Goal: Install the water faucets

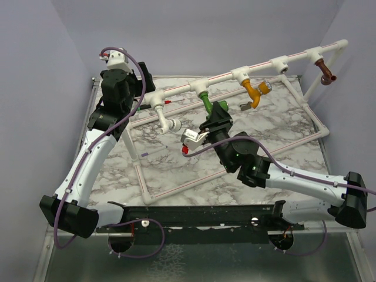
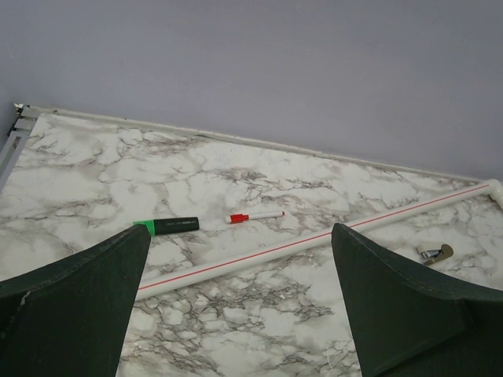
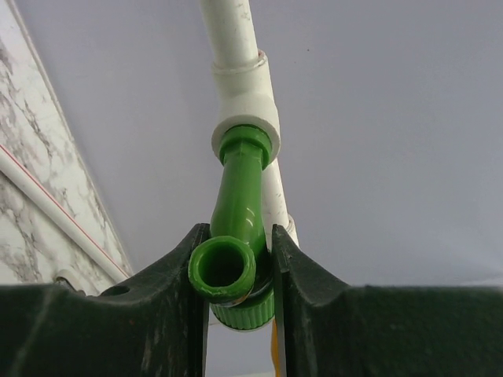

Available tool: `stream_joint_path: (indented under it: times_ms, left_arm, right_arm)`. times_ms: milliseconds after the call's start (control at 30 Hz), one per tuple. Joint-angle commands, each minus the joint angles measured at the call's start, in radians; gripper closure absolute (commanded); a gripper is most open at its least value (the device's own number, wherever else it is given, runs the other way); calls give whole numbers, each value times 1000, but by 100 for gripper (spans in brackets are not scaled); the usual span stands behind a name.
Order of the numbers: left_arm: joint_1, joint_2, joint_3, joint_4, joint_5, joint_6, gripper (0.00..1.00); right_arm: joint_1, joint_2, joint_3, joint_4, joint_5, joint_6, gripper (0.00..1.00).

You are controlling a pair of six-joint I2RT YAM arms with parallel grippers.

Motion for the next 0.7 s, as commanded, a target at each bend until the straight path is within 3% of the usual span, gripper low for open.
stream_joint_path:
  times_ms: [0,467,667]
  left_arm:
    - [-23,62,-65,-200,85,9,1]
    - [-23,61,-65,-200,81,12,1]
    - [-23,61,-65,-200,86,11,1]
  right_arm:
    - [4,16,-17,80,20,121,99]
    - [4,0,-18,139,-45,795,99]
    - [4,-36,-79,288,-60,1078,99]
